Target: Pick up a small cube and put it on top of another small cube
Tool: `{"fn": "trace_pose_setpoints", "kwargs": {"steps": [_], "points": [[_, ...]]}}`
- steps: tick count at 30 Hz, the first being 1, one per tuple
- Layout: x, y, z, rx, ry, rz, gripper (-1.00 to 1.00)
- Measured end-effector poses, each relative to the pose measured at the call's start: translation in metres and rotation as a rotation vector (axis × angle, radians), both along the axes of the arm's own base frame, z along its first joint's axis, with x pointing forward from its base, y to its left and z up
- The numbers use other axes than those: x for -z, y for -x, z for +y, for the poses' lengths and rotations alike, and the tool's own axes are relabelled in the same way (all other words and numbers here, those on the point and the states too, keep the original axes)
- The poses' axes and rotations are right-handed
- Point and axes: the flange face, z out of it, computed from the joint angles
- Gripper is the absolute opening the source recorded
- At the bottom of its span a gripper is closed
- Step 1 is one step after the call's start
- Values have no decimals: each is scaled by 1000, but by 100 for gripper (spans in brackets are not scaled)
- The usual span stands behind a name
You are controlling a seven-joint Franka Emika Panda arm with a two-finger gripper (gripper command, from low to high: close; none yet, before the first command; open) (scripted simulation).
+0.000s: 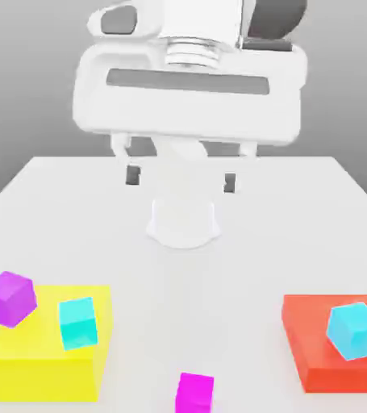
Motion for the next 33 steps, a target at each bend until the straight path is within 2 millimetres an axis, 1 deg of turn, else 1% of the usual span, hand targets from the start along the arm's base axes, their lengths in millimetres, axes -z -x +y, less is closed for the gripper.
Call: {"fn": "trace_pose_setpoints", "kwargs": {"steps": [2, 5, 8, 11, 16, 17, 22, 23, 24, 25, 28, 29, 31, 33], "points": [[37, -5, 0, 10, -8, 52, 0], [93, -6, 1, 24, -24, 131, 0], [149, -2, 4, 36, -45, 209, 0], [202, 9, 9, 48, -72, 286, 0], [273, 14, 11, 55, -85, 317, 0], [284, 14, 11, 54, -85, 318, -100], [283, 14, 11, 55, -85, 318, -100], [289, 15, 11, 54, -84, 318, -100], [285, 14, 11, 55, -84, 318, -100], [276, 14, 11, 56, -85, 317, -100], [241, 14, 11, 55, -85, 318, -100], [228, 15, 17, 45, -84, 318, -100], [201, 17, 65, -23, -80, 319, -100], [176, 26, 115, -96, -72, 321, -100]]}}
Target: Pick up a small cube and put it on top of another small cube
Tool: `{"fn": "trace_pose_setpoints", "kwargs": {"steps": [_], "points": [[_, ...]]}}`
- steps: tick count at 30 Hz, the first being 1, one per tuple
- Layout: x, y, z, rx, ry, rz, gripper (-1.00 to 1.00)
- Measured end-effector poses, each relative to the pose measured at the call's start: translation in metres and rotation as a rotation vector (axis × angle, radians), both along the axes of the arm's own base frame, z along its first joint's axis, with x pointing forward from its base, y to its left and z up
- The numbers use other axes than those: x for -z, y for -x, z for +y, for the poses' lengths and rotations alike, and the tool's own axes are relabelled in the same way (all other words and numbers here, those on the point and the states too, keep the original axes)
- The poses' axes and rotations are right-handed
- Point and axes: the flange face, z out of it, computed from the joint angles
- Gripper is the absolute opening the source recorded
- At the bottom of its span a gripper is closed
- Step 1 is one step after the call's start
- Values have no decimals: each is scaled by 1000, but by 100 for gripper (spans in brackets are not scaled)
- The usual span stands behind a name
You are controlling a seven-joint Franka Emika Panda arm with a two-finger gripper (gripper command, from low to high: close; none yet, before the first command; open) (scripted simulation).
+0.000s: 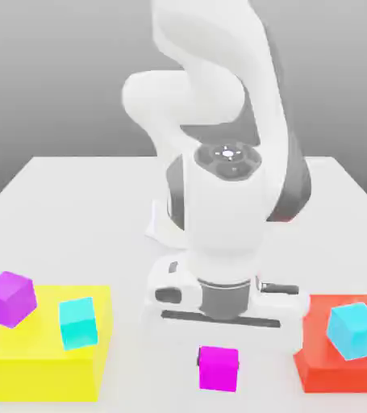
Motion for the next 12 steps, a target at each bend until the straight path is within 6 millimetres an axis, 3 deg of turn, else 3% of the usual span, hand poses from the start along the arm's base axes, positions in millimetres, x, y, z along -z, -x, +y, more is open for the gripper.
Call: {"fn": "trace_pose_setpoints", "kwargs": {"steps": [2, 4, 5, 8, 9, 12], "points": [[-23, 18, 52, -82, 0, 0, -100], [-47, 55, 127, -218, 5, 1, -100], [-46, 62, 139, -235, 8, 1, -100], [-13, 61, 138, -225, 12, 0, -100], [-4, 62, 138, -225, 12, 1, 100], [-4, 62, 138, -225, 12, 1, 100]]}}
